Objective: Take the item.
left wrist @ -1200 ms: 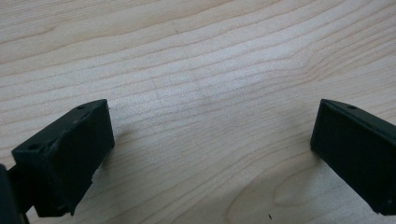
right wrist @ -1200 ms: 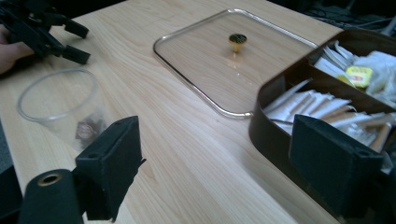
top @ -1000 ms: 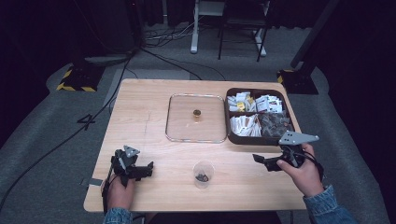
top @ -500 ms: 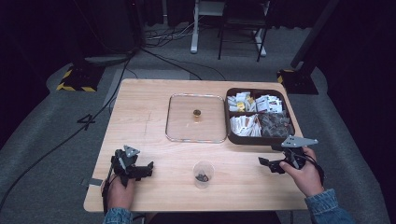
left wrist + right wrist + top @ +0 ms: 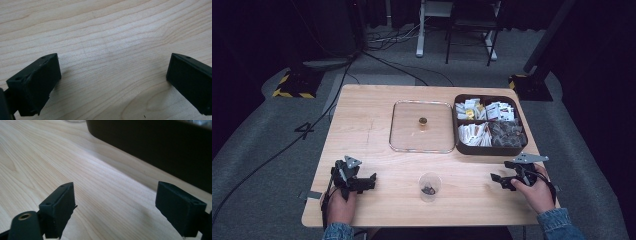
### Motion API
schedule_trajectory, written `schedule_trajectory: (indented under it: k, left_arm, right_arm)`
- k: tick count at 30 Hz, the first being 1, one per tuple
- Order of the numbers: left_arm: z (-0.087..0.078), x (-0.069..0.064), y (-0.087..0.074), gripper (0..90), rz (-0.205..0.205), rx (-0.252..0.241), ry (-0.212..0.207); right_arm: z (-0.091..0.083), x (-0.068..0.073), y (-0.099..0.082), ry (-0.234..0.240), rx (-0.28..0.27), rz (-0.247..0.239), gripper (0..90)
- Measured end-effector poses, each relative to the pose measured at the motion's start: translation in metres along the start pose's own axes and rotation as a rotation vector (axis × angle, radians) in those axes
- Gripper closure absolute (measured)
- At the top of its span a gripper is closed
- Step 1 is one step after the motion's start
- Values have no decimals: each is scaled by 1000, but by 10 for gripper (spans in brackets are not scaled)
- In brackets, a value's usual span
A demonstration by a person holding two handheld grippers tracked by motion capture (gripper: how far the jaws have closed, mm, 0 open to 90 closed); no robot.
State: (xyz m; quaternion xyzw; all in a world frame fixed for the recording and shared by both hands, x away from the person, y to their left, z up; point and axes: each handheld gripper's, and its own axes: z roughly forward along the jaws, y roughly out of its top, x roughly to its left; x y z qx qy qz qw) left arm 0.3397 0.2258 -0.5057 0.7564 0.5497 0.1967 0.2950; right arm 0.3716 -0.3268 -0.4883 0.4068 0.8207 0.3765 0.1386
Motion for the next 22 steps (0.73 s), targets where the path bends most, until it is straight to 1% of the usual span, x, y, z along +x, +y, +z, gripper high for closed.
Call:
schedule_trajectory:
  k: [1,4,7,10,11,12,13,15,22]
  left_arm:
    - [0,0,0,0,0,0,0]
    - [0,0,0,0,0,0,-1]
    - [0,0,0,0,1,0,1]
    - [0,0,0,0,1,-1,0]
    - [0,0,0,0,2,0,1]
    - [0,0,0,0,2,-1,1]
    - [0,0,0,0,0,0,-1]
    - [0,0,0,0,2,-1,1]
    - [0,0,0,0,2,-1,2]
  right_arm:
    - [0,0,0,0,0,0,166]
    - [3,0,-8,-9,2,4,166]
    - [5,1,-12,-11,5,-9,162]
    - [5,3,-16,-27,-2,-54,162]
    - [5,3,-17,-31,-6,-66,161]
    - [5,3,-17,-31,-6,-66,161]
    - [5,4,-17,-38,-1,-80,151]
    - [5,5,-17,-45,-2,-77,150]
    - [5,5,-17,-46,-2,-75,146]
